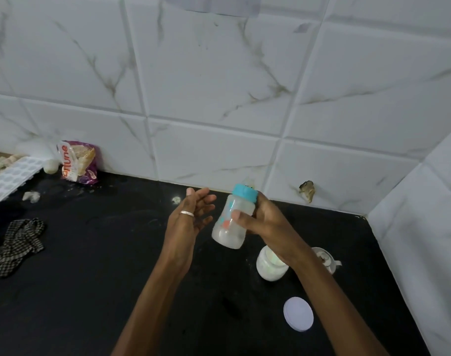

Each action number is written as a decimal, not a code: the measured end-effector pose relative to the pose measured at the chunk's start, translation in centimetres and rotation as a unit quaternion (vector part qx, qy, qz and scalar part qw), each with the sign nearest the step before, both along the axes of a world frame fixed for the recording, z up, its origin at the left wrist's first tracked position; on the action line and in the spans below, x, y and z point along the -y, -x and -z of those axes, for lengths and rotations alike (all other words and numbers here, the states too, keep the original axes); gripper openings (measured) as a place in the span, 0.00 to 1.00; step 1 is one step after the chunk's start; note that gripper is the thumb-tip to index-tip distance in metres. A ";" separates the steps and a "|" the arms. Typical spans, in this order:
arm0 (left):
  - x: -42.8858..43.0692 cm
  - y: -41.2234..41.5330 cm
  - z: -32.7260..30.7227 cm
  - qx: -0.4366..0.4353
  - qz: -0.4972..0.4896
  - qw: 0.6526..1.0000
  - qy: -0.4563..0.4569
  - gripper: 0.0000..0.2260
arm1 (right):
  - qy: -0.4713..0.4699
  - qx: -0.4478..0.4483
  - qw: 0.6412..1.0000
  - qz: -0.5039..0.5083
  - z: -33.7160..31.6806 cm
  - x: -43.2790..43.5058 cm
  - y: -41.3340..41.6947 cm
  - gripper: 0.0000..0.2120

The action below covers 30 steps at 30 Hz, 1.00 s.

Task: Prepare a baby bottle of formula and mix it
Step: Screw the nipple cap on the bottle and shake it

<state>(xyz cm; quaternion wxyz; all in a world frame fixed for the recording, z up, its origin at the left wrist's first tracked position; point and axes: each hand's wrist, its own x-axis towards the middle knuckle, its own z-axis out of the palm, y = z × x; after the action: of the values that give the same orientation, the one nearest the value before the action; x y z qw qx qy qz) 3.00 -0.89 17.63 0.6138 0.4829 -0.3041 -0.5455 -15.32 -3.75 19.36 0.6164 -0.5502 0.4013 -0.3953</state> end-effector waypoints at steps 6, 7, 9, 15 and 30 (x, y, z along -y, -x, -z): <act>-0.1 0.1 -0.1 -0.016 -0.006 1.000 -0.002 0.27 | -0.026 0.134 0.987 0.083 -0.2 0.2 -0.4 0.23; -0.1 0.2 0.0 -0.017 -0.003 1.000 -0.003 0.27 | -0.022 0.078 0.996 0.046 -0.1 0.0 -0.3 0.24; -0.1 0.2 0.2 -0.014 0.003 1.000 -0.003 0.28 | -0.023 0.040 0.999 0.016 0.0 0.0 -0.2 0.25; -0.1 0.2 0.5 -0.015 0.006 1.000 -0.009 0.28 | -0.031 0.085 0.993 0.074 0.0 0.3 -0.7 0.23; 0.3 0.2 1.0 -0.011 0.012 1.000 -0.021 0.28 | -0.043 0.144 0.983 0.106 0.4 0.1 -0.5 0.31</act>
<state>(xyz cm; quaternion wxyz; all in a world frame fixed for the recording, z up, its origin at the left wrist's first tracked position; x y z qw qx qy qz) 2.79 -1.23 16.59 0.6004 0.4861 -0.2913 -0.5643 -14.87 -3.89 18.99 0.6458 -0.4143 0.3809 -0.5159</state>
